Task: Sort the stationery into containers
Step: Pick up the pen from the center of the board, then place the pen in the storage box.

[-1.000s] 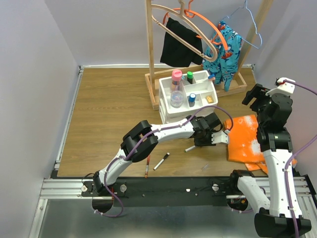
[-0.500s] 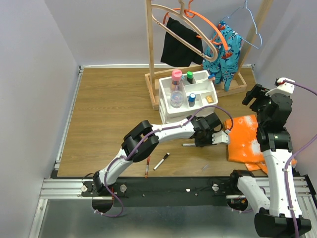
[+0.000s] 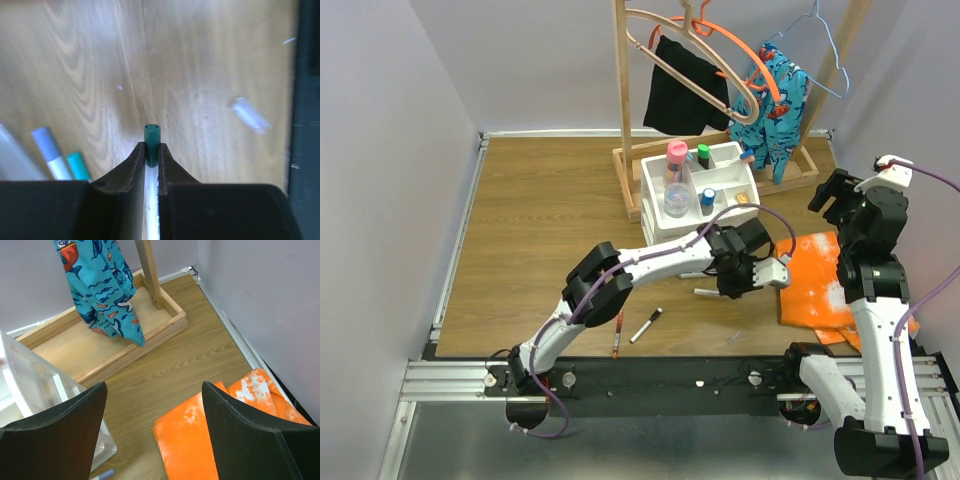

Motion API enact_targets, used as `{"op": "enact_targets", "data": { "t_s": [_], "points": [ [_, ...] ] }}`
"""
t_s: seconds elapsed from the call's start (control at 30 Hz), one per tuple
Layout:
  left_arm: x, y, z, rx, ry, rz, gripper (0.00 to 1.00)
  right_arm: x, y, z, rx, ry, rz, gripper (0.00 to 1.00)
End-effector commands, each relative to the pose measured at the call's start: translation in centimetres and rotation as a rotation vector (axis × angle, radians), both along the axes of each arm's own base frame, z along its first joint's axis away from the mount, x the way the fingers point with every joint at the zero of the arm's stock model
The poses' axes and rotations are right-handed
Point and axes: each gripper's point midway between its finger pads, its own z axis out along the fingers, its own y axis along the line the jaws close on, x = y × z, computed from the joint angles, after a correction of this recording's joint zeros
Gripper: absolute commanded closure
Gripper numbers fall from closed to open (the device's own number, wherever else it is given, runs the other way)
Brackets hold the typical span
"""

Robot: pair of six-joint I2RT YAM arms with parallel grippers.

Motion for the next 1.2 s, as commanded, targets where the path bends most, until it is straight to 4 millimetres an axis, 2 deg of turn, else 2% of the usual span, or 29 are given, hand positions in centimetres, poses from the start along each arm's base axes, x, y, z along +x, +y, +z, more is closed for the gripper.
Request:
{"op": "enact_targets", "data": {
  "t_s": [0.0,0.13,0.23,0.27,0.37,0.4,0.47,0.53,0.57,0.63,0.67,0.7,0.77,0.8,0.87,1.17],
  "points": [
    [-1.8,-0.3,12.6,-0.217,0.051,-0.053,0.88,0.1,-0.2,0.8,-0.01,-0.014,-0.001,0.16],
    [-2.3,0.0,19.0,-0.356,0.058,-0.097,0.88,0.2,-0.4,0.7,-0.028,-0.015,-0.008,0.16],
    [-1.7,0.0,24.0,-0.471,0.024,-0.101,0.89,0.2,-0.6,0.9,-0.044,-0.015,-0.01,0.16],
    [-1.4,-0.3,26.4,-0.539,0.007,-0.111,0.89,0.2,-0.7,1.1,-0.047,-0.017,-0.013,0.16],
    [0.2,-0.4,31.4,-0.685,-0.023,-0.068,0.89,0.0,-0.9,1.4,-0.063,-0.013,-0.018,0.16],
    [0.1,-0.2,33.1,-0.734,-0.028,-0.074,0.89,0.0,-1.0,1.5,-0.067,-0.013,-0.02,0.16],
    [1.6,-0.2,35.8,-0.821,-0.066,-0.041,0.89,-0.1,-1.2,1.6,-0.08,-0.011,-0.027,0.16],
    [3.4,-0.3,36.8,-0.849,-0.125,0.003,0.89,-0.2,-1.4,1.6,-0.085,-0.007,-0.032,0.16],
    [4.5,-0.2,38.0,-0.874,-0.178,0.025,0.89,-0.1,-1.5,1.8,-0.086,-0.008,-0.032,0.16],
    [7.1,-0.5,37.7,-0.869,-0.245,0.09,0.89,-0.1,-1.6,1.9,-0.077,-0.014,-0.032,0.16],
    [8.6,-0.1,38.6,-0.888,-0.291,0.115,0.89,-0.1,-1.6,2.0,-0.074,-0.015,-0.031,0.16],
    [9.8,-0.5,37.9,-0.88,-0.306,0.133,0.89,-0.1,-1.9,1.9,-0.072,-0.013,-0.04,0.17],
    [11.9,-0.1,38.4,-0.889,-0.364,0.176,0.89,-0.2,-2.0,1.9,-0.063,-0.013,-0.04,0.17],
    [12.9,-0.3,37.9,-0.883,-0.382,0.186,0.89,-0.3,-2.2,1.8,-0.058,-0.01,-0.047,0.17],
    [14.0,-0.3,38.5,-0.898,-0.421,0.206,0.89,-0.3,-2.2,1.4,-0.053,0.001,-0.043,0.17],
    [19.4,-1.3,35.4,-0.85,-0.54,0.28,0.88,-0.4,-2.8,0.5,-0.038,0.025,-0.061,0.17]
  ]
}}
